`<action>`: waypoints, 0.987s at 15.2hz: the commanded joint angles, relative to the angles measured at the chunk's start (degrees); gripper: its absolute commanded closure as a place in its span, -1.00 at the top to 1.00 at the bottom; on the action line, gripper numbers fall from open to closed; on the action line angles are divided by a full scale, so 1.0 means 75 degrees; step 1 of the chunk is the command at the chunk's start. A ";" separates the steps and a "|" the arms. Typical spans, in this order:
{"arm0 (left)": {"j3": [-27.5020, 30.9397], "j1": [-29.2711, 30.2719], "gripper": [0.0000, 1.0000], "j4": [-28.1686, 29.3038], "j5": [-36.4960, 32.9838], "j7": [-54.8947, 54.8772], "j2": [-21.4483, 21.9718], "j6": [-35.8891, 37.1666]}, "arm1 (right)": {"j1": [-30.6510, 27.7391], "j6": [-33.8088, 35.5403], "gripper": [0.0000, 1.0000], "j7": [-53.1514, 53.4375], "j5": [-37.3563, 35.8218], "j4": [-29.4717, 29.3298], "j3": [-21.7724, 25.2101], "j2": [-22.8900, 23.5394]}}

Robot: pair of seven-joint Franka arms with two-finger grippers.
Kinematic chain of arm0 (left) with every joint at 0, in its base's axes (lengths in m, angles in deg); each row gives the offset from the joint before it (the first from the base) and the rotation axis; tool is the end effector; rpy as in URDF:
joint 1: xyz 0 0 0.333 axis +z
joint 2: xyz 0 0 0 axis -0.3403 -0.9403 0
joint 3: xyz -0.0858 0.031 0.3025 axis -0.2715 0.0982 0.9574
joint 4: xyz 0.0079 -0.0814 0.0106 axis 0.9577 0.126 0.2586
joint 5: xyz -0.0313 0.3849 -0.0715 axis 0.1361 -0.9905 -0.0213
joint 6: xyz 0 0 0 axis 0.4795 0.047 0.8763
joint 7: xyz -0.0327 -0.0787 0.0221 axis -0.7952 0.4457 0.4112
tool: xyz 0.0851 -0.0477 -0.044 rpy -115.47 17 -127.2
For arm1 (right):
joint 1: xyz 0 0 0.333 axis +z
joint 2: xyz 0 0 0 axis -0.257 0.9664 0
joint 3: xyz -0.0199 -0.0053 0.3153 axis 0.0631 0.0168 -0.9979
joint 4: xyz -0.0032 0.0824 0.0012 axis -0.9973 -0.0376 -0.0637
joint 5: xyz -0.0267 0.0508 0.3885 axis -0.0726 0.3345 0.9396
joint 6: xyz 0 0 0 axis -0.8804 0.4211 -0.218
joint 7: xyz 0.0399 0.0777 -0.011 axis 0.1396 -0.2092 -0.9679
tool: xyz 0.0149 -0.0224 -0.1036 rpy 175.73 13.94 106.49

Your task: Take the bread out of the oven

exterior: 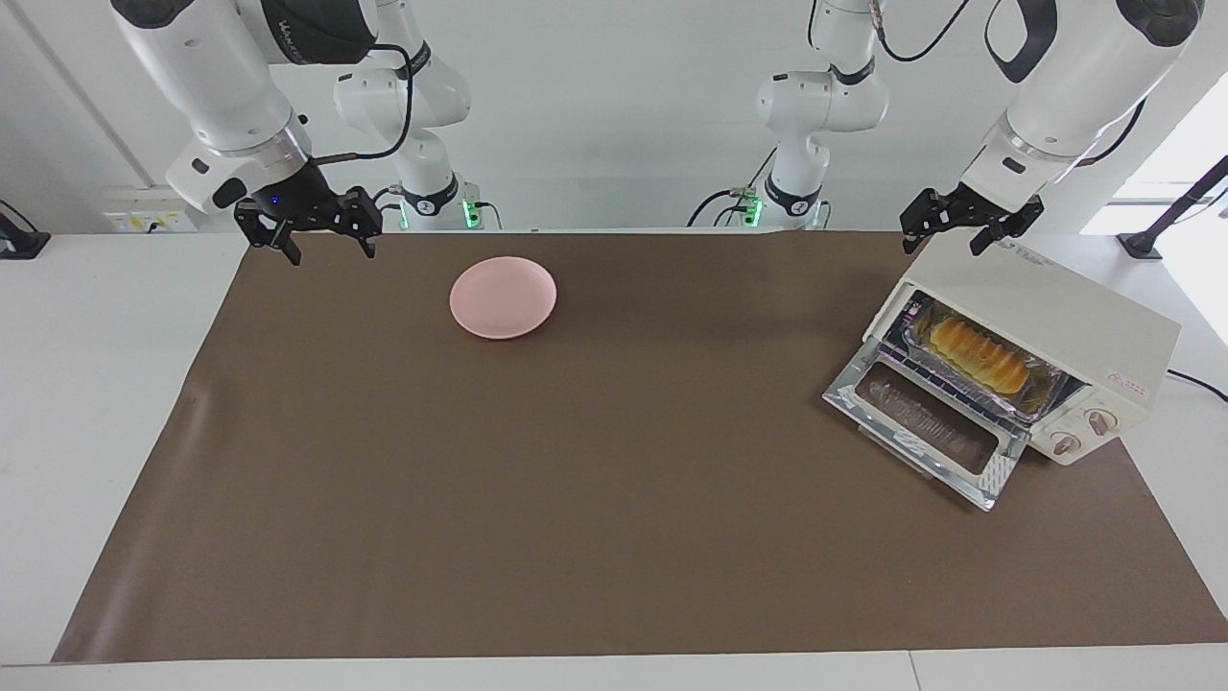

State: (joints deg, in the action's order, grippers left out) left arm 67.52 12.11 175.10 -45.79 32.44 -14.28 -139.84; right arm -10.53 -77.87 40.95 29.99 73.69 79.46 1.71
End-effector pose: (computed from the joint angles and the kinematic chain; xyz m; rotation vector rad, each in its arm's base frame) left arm 0.5263 -0.0358 0.6069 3.1212 -0.1682 -0.2108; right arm 0.5340 0.0224 0.6039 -3.1129 -0.1266 0.1632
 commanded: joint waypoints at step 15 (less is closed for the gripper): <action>-0.0017 0.0112 1.00 -0.0620 -0.0199 0.1059 -0.0399 -0.0035 | -0.0148 0.0123 1.00 -0.0154 0.0127 -0.0010 -0.0078 -0.0068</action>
State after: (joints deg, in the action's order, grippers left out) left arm 67.88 12.30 174.83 -46.34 35.63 -13.89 -141.56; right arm -10.53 -77.87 40.95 29.99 73.69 79.46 1.71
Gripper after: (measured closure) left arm 0.000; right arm 0.000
